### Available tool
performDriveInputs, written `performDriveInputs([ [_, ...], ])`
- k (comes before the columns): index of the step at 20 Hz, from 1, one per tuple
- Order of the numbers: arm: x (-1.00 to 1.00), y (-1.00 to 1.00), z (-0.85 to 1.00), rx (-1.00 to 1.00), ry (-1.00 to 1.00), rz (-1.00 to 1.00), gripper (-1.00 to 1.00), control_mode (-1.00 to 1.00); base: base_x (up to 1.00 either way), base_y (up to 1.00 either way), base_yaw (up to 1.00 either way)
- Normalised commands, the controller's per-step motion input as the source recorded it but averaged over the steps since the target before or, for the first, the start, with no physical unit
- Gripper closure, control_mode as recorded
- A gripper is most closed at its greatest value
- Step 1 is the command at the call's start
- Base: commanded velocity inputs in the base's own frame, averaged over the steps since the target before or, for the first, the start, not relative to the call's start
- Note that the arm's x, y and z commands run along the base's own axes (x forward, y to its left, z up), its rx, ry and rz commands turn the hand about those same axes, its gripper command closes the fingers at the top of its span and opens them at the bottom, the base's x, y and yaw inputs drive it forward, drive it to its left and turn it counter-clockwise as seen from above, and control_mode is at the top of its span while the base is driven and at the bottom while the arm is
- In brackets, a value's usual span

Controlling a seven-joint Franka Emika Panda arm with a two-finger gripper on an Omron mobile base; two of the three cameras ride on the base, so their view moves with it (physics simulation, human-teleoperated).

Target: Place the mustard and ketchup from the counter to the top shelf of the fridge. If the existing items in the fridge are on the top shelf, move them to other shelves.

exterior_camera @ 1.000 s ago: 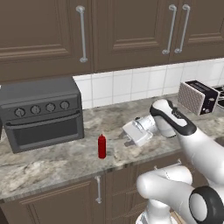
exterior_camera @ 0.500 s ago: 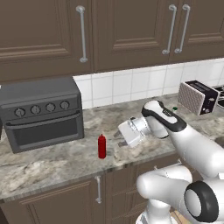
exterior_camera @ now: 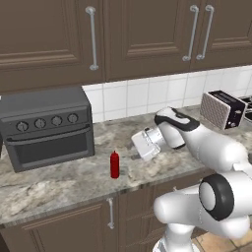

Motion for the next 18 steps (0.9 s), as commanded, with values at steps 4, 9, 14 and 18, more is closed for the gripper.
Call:
performDriveInputs([
  [4, 0.0, -0.14, -0.13, 0.0, 0.0, 0.1, -1.0, -1.0, 0.0, 0.0, 0.0],
  [9, 0.01, 0.0, -0.12, 0.0, 0.0, 0.08, -1.0, -1.0, 0.0, 0.0, 0.0],
  [14, 0.08, 0.0, -0.19, 0.0, 0.0, 0.05, -1.0, -1.0, 0.0, 0.0, 0.0],
  [18, 0.06, 0.0, -0.3, 0.0, 0.0, 0.01, -1.0, -1.0, 0.0, 0.0, 0.0],
])
